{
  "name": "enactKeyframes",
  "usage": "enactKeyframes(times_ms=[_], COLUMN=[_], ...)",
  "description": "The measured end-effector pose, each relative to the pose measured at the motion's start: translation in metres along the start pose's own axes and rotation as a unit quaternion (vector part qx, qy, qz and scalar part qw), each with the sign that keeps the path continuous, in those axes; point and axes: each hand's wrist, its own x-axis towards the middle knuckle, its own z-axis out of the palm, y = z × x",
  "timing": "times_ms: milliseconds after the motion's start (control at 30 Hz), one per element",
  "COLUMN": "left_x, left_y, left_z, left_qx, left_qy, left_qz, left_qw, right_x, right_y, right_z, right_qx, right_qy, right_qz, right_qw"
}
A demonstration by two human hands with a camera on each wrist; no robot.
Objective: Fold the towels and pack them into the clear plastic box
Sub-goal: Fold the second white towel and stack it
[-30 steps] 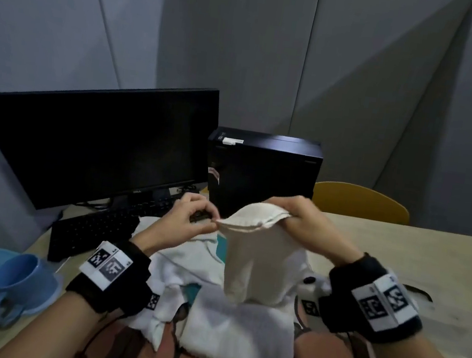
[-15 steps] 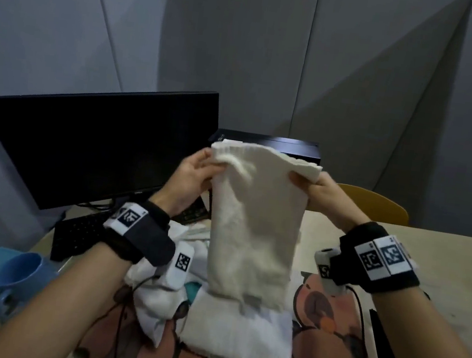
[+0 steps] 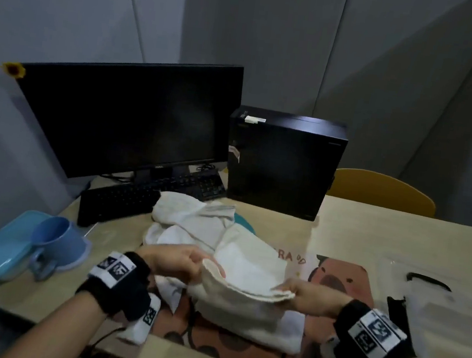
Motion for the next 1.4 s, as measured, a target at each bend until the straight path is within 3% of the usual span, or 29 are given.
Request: enactKeyframes(times_ms=[67,133,200,267,333,433,533,633,733,800,933,1033,1100,1167,1200,1267,1300,1400], left_x=[0.014,0.028,0.038,0.040,0.038,0.035,0.030,0.030,0.030,0.032,0.035,0.036,0.039,0.050,0.058,0.079,0.091,0.122], left_y=[-0.016,-0.034,-0.052,-0.065,-0.067,-0.067,-0.066,-0.070,-0.076,-0.073,-0.057,-0.048,-0.039,-0.028,-0.022,-0.020,-0.023,-0.038], left_z=[0.007,0.011,0.017,0.022,0.025,0.021,0.015,0.012,0.015,0.018,0.021,0.011,-0.001,-0.012,-0.016,-0.024,-0.027,-0.031], left_qx=[-0.076,-0.204,-0.232,-0.165,-0.094,-0.087,-0.057,0.068,0.172,0.274,0.403,0.434,0.358,0.203,0.128,0.001,-0.031,0.036], left_qy=[0.066,0.159,0.193,0.201,0.217,0.251,0.211,0.176,0.154,0.145,0.133,0.142,0.172,0.219,0.254,0.319,0.335,0.358], left_qz=[-0.026,-0.025,-0.046,-0.074,-0.042,0.011,0.046,0.007,-0.064,-0.073,-0.054,-0.088,-0.076,-0.021,0.005,-0.008,-0.035,-0.075], left_qw=[0.995,0.966,0.952,0.963,0.971,0.964,0.975,0.982,0.971,0.948,0.904,0.885,0.914,0.954,0.959,0.948,0.941,0.930], right_x=[0.010,0.022,0.035,0.040,0.041,0.039,0.029,0.019,0.015,0.014,0.015,0.014,0.016,0.023,0.030,0.050,0.059,0.083], right_y=[0.015,0.030,0.041,0.043,0.045,0.051,0.050,0.048,0.045,0.042,0.040,0.039,0.037,0.034,0.036,0.046,0.053,0.068], right_z=[0.008,0.011,0.017,0.026,0.033,0.043,0.053,0.061,0.065,0.067,0.072,0.067,0.050,0.023,0.010,-0.011,-0.017,-0.022], right_qx=[0.104,0.260,0.328,0.283,0.199,0.185,0.200,0.159,0.066,-0.024,-0.158,-0.268,-0.215,-0.020,0.098,0.280,0.313,0.329], right_qy=[0.017,0.115,0.157,0.154,0.178,0.236,0.300,0.304,0.279,0.257,0.235,0.212,0.215,0.252,0.279,0.315,0.318,0.280], right_qz=[0.012,0.057,0.130,0.176,0.183,0.158,0.153,0.118,0.104,0.114,0.126,0.129,0.117,0.117,0.120,0.148,0.172,0.229], right_qw=[0.994,0.957,0.922,0.930,0.946,0.941,0.920,0.932,0.952,0.959,0.951,0.931,0.946,0.960,0.948,0.895,0.878,0.872])
